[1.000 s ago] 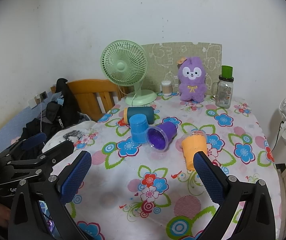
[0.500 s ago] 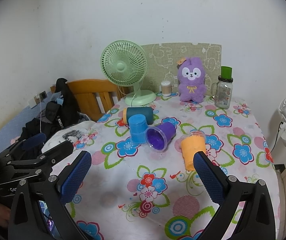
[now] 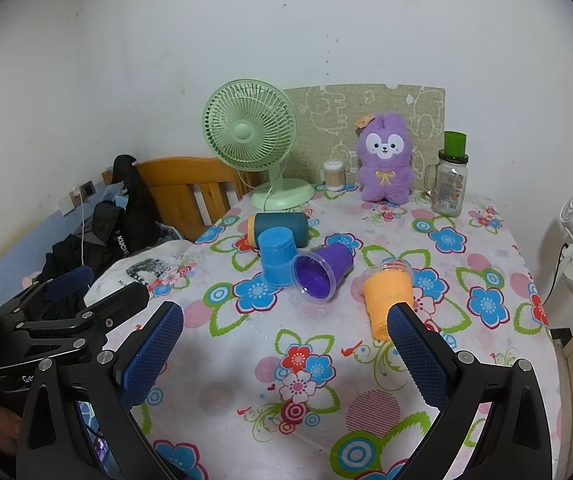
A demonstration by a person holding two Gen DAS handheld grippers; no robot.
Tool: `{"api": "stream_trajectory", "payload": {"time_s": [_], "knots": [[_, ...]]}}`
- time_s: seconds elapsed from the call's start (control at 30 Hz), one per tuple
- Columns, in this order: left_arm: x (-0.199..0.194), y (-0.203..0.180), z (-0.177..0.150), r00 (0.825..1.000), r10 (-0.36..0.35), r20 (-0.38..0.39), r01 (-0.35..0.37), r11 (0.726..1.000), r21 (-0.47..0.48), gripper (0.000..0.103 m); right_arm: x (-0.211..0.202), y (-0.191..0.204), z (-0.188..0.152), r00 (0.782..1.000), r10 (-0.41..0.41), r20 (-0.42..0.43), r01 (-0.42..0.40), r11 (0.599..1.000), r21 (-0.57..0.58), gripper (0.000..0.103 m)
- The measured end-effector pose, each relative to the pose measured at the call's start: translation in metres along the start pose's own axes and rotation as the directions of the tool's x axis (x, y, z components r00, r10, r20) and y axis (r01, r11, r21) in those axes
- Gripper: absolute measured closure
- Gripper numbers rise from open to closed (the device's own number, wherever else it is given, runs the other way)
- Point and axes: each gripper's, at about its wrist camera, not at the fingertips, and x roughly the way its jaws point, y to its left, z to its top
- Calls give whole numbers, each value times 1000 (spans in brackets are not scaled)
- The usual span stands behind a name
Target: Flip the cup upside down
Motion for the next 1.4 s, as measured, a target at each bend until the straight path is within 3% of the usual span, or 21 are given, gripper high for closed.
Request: {"api": "stream_trajectory", "payload": {"time_s": [0.33, 0.57, 0.8, 0.97, 1.07, 1.4], "knots": [[11, 7, -4, 1000, 6, -30, -7, 1000, -21, 0, 8, -8, -3, 1000, 6, -17, -6, 1000, 8, 0], [46, 15, -18, 993, -3, -118, -5, 998, -65, 0, 36, -19, 0, 997, 4, -73, -4, 1000, 0, 0], [92, 29, -10, 985, 7, -172, -26, 994, -109, 0, 97, -29, 38, 991, -10, -133, -6, 992, -124, 0], [133, 43, 5, 976, 8, -220, -49, 982, -182, 0, 150, -33, 67, 983, 21, -183, -60, 976, -211, 0], [154, 44, 14, 971, 20, -240, -63, 983, -173, 0, 180, -31, 78, 977, 35, -212, -94, 957, -275, 0], [202, 50, 45, 972, 14, -234, -66, 974, -217, 0, 266, -30, 113, 938, 121, -324, -243, 898, -368, 0]]}}
